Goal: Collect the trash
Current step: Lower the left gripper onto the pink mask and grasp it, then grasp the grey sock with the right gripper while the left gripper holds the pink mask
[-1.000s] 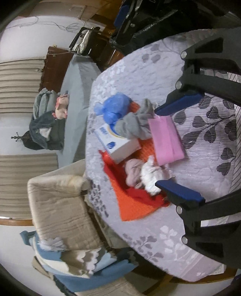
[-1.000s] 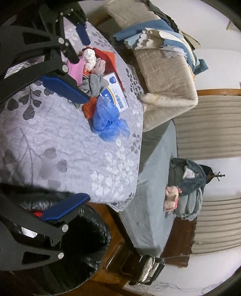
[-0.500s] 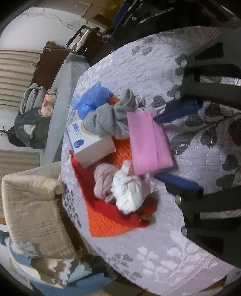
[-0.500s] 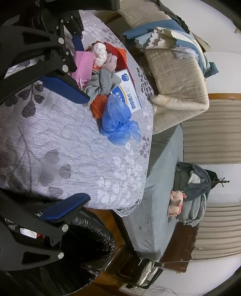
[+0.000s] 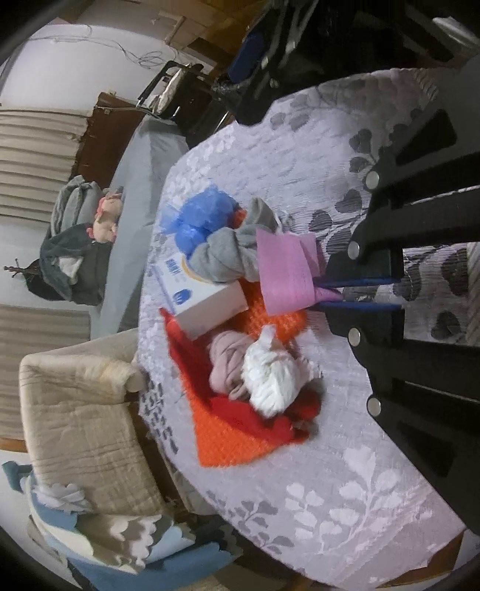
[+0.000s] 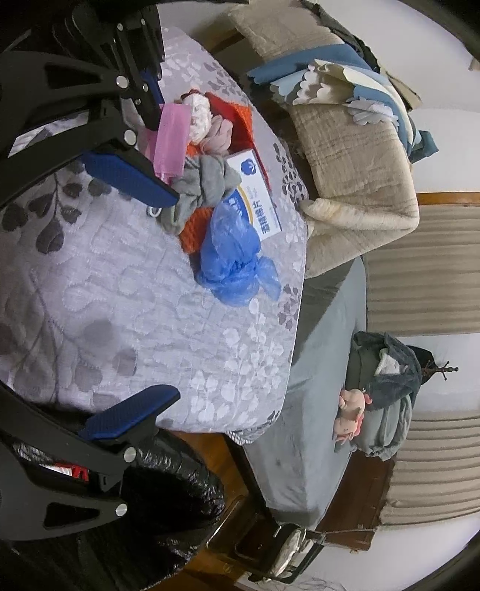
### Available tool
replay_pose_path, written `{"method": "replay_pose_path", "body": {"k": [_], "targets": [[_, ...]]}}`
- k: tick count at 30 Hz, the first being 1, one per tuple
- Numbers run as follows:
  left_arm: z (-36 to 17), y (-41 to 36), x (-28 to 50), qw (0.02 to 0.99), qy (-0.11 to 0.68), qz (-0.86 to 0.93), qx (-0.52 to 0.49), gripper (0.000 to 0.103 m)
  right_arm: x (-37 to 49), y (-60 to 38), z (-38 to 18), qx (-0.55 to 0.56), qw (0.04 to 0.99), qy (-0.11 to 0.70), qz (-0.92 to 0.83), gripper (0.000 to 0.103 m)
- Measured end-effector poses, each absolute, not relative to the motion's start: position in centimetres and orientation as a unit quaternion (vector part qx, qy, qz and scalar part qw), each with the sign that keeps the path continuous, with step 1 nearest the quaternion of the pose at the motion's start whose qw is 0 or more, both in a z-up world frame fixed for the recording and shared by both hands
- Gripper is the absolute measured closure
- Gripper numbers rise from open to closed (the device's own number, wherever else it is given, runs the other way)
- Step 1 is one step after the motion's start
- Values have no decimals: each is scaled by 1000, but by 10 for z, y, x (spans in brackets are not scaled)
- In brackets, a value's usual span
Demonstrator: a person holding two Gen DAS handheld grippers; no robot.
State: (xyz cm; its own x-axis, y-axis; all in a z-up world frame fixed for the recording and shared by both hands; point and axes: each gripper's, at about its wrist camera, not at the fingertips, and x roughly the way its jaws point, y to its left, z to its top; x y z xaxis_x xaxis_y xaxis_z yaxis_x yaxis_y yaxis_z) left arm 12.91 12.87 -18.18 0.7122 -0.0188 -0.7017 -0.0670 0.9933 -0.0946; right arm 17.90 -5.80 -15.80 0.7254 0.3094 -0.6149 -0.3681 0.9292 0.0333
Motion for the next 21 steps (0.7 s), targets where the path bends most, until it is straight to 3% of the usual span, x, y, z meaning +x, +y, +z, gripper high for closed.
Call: {"method": "replay_pose_path", "body": {"k": [3,21], "targets": [[-170,138,122,930,362,27,-55,97,180,-49,-157,-43,925,324,195,18],[-155,192,100,938,329,86,-69,97,185,28,-169,-56,902,341,259,29]]}}
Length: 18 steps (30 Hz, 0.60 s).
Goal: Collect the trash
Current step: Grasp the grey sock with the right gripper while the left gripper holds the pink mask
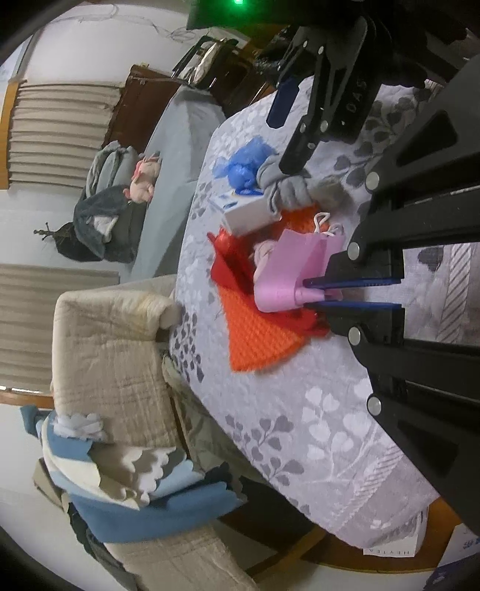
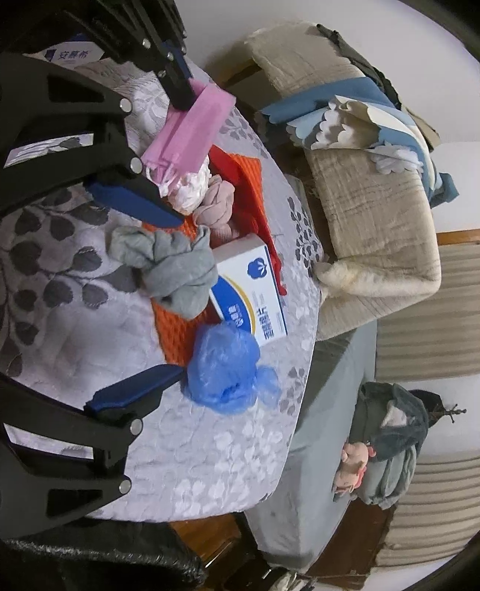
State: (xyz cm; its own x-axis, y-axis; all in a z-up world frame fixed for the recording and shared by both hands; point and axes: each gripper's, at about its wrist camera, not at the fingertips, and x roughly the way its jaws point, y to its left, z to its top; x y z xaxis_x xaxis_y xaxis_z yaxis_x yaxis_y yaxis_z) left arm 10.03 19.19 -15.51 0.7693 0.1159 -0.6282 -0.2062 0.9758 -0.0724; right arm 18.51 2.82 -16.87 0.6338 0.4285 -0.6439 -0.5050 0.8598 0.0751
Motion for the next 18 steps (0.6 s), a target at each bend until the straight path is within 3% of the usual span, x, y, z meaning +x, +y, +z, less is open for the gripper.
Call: {"method": "replay_pose_path", "body": {"k": [5,7,9,12,18], "targets": [[-158,202,101,937,329,92,-77,97,193,43,-178,-68,897,352,258,29],[-159,203,102,936,329,92,-79,97,196,49,-183,-75,893,359,259,35],[-159,204,102,936,330,91,-80,97,197,52,-187,-79,887,368,268,52],[-160,203,103,937,330,90,-79,97,196,55,-187,-80,880,372,285,63],[-155,201,102,939,323,85,-78,97,188,44,-172,-72,884,361,289,66]]}}
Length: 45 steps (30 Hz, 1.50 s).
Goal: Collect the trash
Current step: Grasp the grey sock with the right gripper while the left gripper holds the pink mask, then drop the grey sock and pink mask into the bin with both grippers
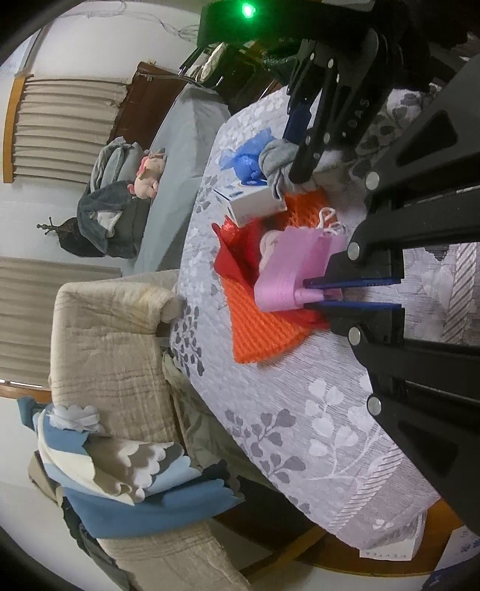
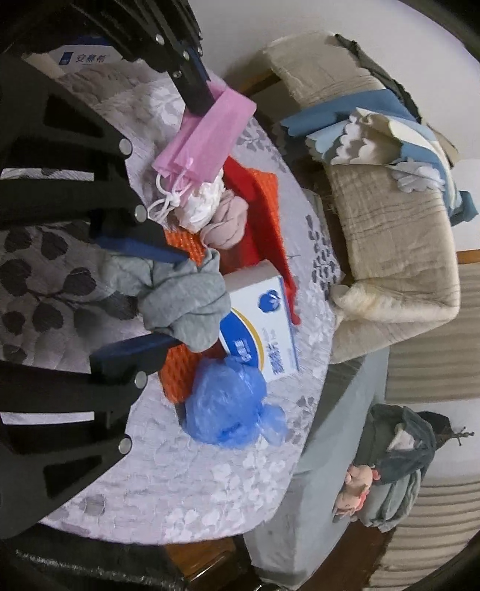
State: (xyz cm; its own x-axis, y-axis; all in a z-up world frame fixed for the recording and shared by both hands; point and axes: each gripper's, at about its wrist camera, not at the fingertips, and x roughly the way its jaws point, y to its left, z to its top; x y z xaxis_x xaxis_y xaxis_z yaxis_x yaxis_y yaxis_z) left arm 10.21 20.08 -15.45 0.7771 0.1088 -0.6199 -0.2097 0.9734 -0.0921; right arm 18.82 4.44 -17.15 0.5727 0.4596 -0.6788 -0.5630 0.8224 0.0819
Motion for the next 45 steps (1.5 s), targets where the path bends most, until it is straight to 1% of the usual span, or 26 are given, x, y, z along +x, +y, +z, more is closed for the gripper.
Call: {"method": "replay_pose_path", "body": {"k": [8,20,36,45], "targets": [[-129,180,98,950,299,63,-70,97,176,5,-134,-49,903,332,269,66],[-98,116,103,960,275,-9,-47,97,160,-69,-94,-31,929,302,212,66],[-86,-2,132,953,270,-138,-22,97,143,-194,-82,-10,951,296,85,66],[-84,-70,151,940,270,-206,-16,97,136,-263,-91,-4,953,302,12,66]]}}
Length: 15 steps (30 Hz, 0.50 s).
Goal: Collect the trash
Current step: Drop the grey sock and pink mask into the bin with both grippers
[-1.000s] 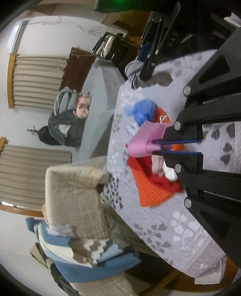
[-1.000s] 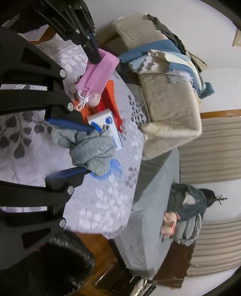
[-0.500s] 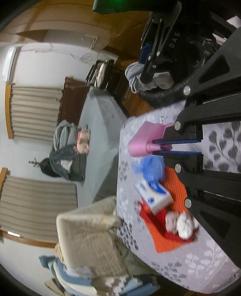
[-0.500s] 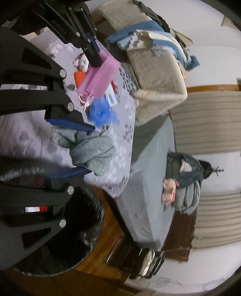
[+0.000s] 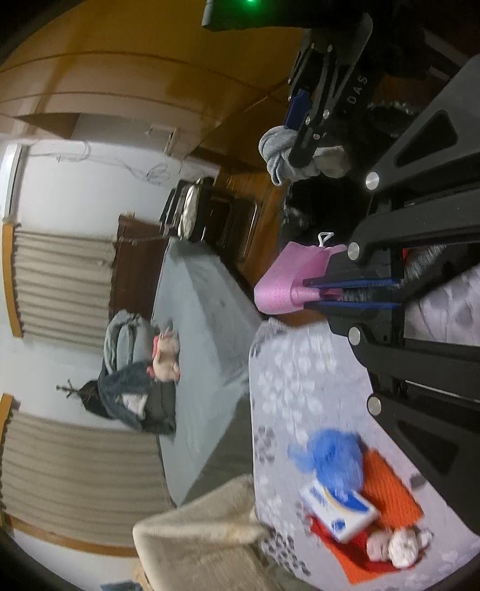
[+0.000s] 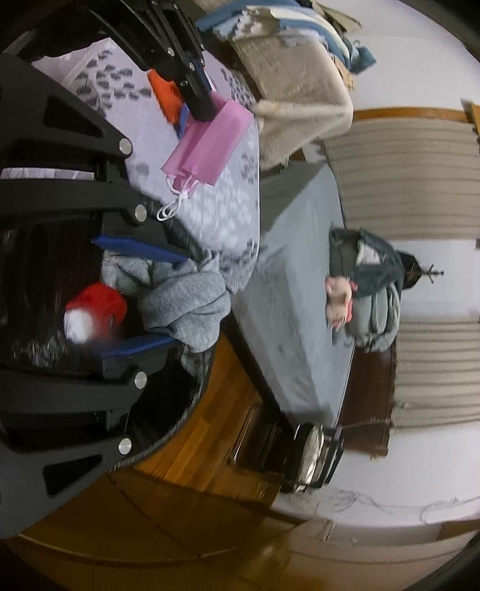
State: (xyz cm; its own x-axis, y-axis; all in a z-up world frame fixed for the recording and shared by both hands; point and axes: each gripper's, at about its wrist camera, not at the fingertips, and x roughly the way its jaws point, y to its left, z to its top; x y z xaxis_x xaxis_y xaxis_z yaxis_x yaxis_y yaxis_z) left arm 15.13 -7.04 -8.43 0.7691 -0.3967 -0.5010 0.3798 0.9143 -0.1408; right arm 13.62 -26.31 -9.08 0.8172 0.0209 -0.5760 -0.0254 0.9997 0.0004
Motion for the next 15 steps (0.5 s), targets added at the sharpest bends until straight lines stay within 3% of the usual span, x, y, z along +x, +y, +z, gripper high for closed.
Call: {"method": "replay_pose_path", "body": {"k": [11,13,15], "targets": [[-103,-126,165,923,293,-251,4,97,133,-306,-114,6,947,319,-39,60],[-106,-131,169,918,300,-260,3,87,132,-310,-116,7,945,322,-45,54],[-109,-130,170,916,303,-263,-1,67,129,-314,-119,7,945,323,-52,47]]}}
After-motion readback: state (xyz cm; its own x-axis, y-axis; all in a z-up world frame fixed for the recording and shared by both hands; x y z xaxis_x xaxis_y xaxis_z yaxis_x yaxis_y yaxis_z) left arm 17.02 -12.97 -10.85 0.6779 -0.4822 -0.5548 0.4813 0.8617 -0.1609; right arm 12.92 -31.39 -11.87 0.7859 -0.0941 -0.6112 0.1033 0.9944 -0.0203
